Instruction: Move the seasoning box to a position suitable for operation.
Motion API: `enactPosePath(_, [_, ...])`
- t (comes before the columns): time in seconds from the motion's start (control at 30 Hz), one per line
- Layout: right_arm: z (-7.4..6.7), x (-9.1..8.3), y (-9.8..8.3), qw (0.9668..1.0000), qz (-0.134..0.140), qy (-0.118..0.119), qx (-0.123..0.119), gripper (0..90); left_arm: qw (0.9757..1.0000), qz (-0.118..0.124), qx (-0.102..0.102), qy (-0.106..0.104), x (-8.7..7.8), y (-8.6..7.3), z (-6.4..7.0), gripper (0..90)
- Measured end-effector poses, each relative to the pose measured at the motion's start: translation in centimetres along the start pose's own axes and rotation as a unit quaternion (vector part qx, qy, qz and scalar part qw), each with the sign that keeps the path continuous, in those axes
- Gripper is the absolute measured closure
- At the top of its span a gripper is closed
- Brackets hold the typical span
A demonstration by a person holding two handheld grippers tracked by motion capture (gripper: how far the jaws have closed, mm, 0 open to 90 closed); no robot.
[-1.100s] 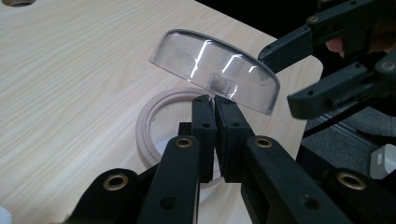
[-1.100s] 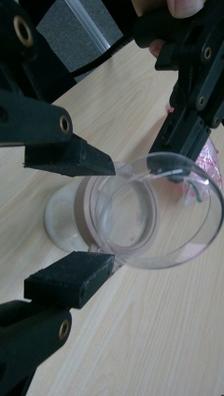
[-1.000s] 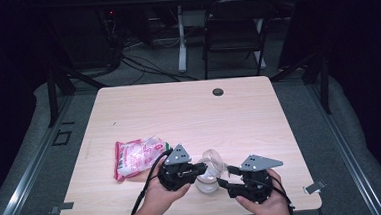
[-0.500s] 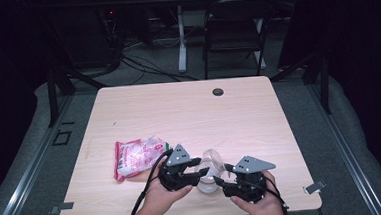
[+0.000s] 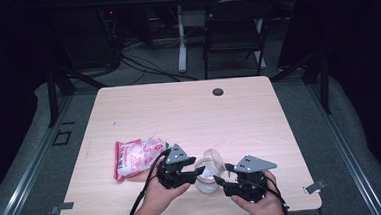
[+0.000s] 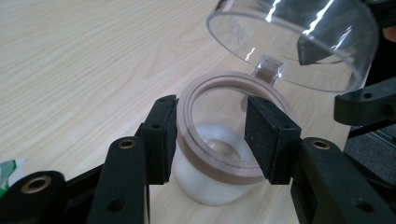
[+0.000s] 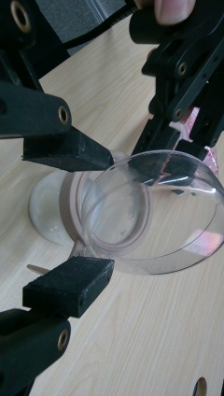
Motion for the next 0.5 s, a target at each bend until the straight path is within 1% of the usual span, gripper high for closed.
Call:
enactPosePath(0.1, [-0.01,0.09,-0.01,1.0,0.003,0.0,-0.001,45.5,1.0,-0.002,0.0,0.008,0.51,-0.28,-0.08,54.6])
enactPosePath(0.13, [0.0,0.08,-0.02,1.0,0.003,-0.001,-0.001,45.5,1.0,-0.008,-0.002,0.006,0.56,-0.41,-0.07,55.2])
enactPosePath(0.17, [0.0,0.06,-0.02,1.0,0.003,-0.001,-0.001,45.6,0.9999,-0.008,0.004,0.009,0.66,-0.48,-0.19,55.6])
enactPosePath(0.2, [0.01,0.03,-0.03,1.0,0.004,0.0,0.0,46.0,0.9999,-0.008,0.001,0.011,0.76,-0.58,-0.13,56.9])
enactPosePath(0.23, [0.04,0.0,-0.04,1.0,0.003,0.001,-0.001,46.1,0.9999,-0.014,0.003,0.008,0.75,-0.7,-0.13,59.2])
enactPosePath(0.3, [0.1,-0.08,-0.06,1.0,0.003,0.001,-0.001,46.3,0.9998,-0.013,0.009,0.011,0.86,-0.83,-0.14,62.7])
enactPosePath(0.33, [0.14,-0.1,-0.08,1.0,0.003,0.001,0.0,46.4,0.9999,-0.01,0.008,0.011,0.89,-0.84,-0.14,63.8])
enactPosePath(0.47, [0.32,-0.23,-0.13,1.0,0.004,0.003,0.003,47.6,0.9999,-0.006,0.008,0.011,0.91,-0.86,-0.15,64.4])
enactPosePath(0.5, [0.38,-0.32,-0.13,1.0,0.003,0.002,0.003,47.6,0.9999,-0.009,0.011,0.009,0.85,-0.88,-0.2,64.4])
Point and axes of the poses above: each handheld gripper's, and its own axes: x roughly forward along the jaws, y roughly out of its top, z roughly to its right, the point moved 6 cm from there along x, roughly forward along the jaws, and after that the axes turned 9 degrees about y, right-handed, at the moved point
